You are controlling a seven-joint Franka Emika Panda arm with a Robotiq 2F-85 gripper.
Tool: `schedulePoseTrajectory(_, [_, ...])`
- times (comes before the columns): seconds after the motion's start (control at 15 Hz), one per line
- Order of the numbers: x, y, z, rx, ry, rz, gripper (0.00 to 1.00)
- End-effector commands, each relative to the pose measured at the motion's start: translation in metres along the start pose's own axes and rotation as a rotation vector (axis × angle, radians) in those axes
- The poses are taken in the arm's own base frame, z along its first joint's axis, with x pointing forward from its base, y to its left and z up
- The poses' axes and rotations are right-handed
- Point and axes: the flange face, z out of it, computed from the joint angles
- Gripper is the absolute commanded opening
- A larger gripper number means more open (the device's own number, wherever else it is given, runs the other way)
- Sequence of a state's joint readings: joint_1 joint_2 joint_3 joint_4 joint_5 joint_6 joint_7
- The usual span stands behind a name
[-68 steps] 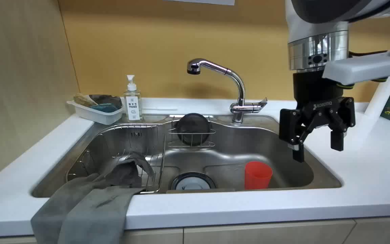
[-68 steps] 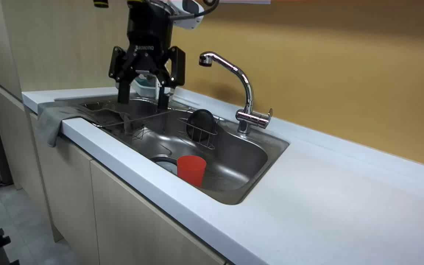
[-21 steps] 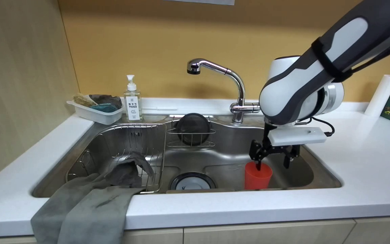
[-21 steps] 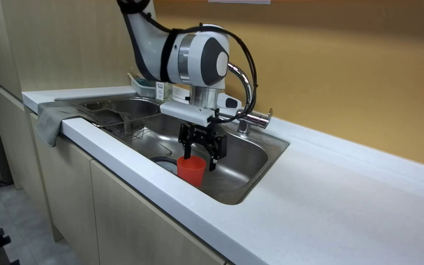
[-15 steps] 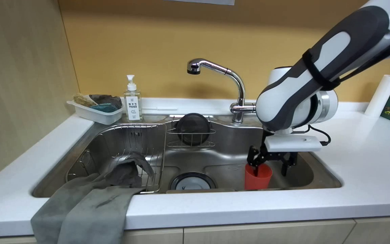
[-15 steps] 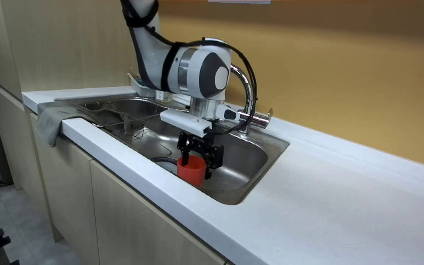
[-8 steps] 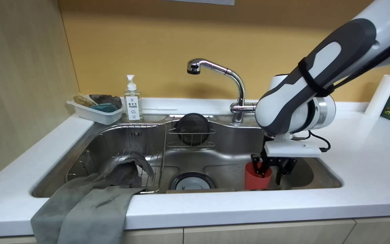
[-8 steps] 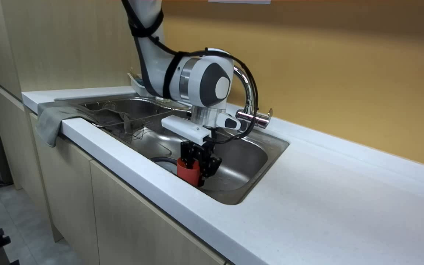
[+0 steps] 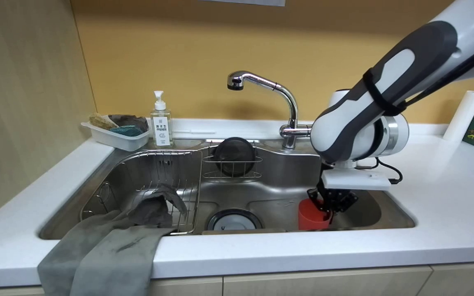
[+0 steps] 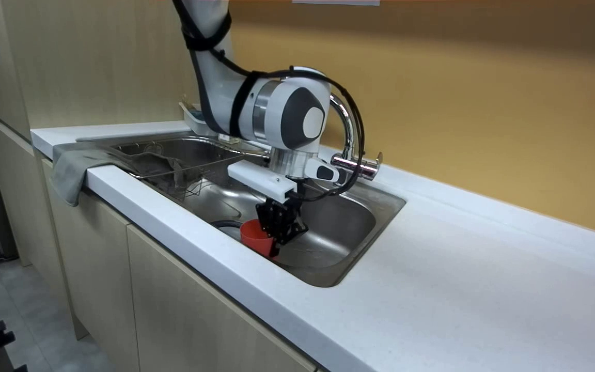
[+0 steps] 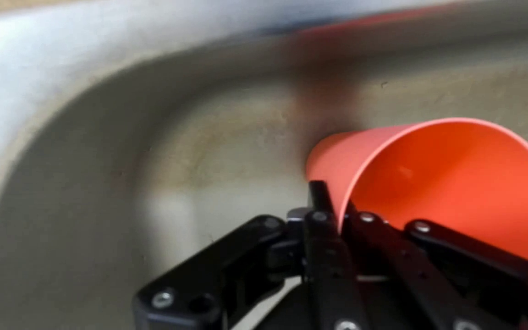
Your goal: Pick the orange cup from the sink and put it on the kitchen counter
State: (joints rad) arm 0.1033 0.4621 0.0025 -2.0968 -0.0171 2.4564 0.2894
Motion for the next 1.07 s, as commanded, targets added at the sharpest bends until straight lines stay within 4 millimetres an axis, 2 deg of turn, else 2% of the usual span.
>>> schedulePoseTrajectory(0.0, [-0.009,0.002,-0.028,-0.036,0.002,0.03,0.01])
schedulePoseTrajectory(0.13, [-0.015,0.002,-0.045,-0.064,-0.008,0.023,0.01])
schedulePoseTrajectory(0.27, [-0.025,-0.001,-0.072,-0.112,-0.025,-0.015,0.01])
schedulePoseTrajectory(0.6, [-0.046,0.0,-0.156,-0.256,-0.005,-0.07,0.01])
schedulePoseTrajectory(0.87, [-0.048,0.024,-0.21,-0.215,0.042,-0.011,0.01])
schedulePoseTrajectory(1.0, [-0.041,0.051,-0.225,-0.162,0.06,0.066,0.01])
